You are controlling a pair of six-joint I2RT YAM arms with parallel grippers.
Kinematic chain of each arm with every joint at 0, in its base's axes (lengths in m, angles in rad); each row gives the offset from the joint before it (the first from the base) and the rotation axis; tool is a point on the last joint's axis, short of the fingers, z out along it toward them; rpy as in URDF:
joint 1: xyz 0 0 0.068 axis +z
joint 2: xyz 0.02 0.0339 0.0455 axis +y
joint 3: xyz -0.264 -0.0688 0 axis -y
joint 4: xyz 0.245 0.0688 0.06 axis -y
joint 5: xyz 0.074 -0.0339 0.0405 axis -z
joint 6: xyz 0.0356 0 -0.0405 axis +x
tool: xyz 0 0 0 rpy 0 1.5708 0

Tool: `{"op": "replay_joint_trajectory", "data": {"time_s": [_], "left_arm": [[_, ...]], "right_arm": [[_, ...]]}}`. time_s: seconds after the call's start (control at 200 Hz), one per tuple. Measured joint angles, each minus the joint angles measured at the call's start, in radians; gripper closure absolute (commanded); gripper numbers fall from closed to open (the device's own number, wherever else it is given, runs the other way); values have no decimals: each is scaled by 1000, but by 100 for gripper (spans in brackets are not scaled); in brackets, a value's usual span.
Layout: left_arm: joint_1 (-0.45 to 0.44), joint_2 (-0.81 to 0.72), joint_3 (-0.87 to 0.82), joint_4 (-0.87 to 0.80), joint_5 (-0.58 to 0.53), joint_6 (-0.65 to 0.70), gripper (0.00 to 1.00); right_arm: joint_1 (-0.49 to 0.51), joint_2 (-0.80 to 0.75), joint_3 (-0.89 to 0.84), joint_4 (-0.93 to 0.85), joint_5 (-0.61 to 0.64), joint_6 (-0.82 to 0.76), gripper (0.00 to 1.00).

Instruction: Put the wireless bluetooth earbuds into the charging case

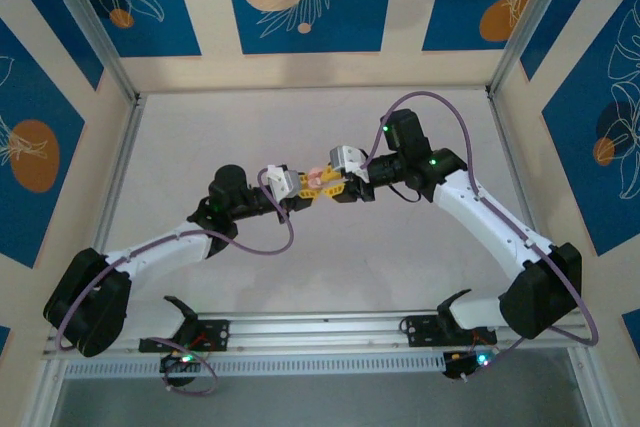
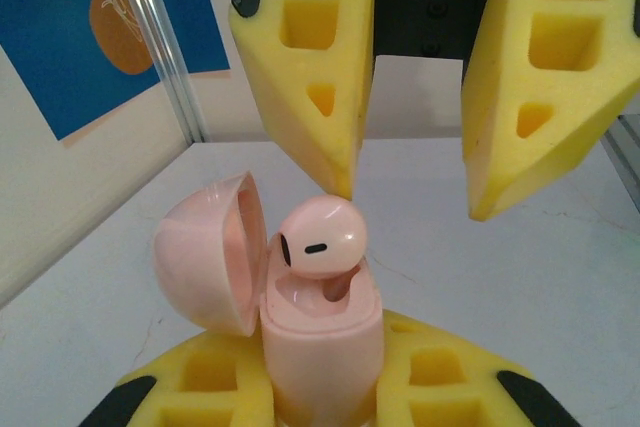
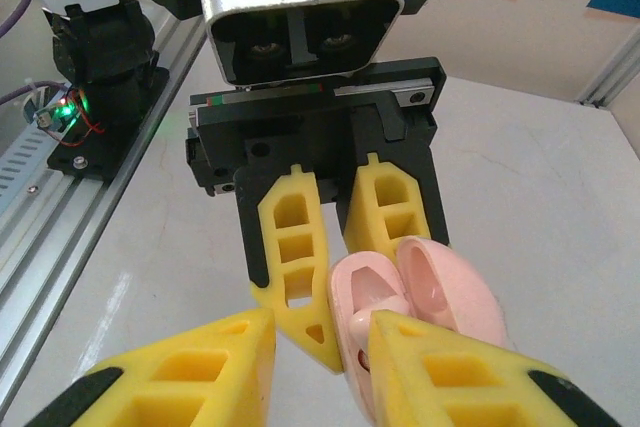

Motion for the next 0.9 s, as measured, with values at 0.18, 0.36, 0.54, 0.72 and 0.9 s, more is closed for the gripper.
{"op": "replay_joint_trajectory", "data": {"time_s": [0.18, 0.36, 0.54, 0.72, 0.9], "left_arm": [[0, 0, 0, -3, 1, 1, 83], [0, 0, 0, -13, 1, 13, 83], [0, 0, 0, -22, 1, 18, 83], [0, 0, 0, -23, 1, 18, 82], [0, 0, 0, -27, 1, 19, 82]], "right_arm": [[0, 0, 0, 16, 2, 1, 69], [-15, 0, 0, 31, -6, 1, 68], [-24, 0, 2, 21, -5, -8, 65], [-10, 3, 21, -11, 7, -27, 65], [0, 19, 22, -16, 10, -30, 65]]}}
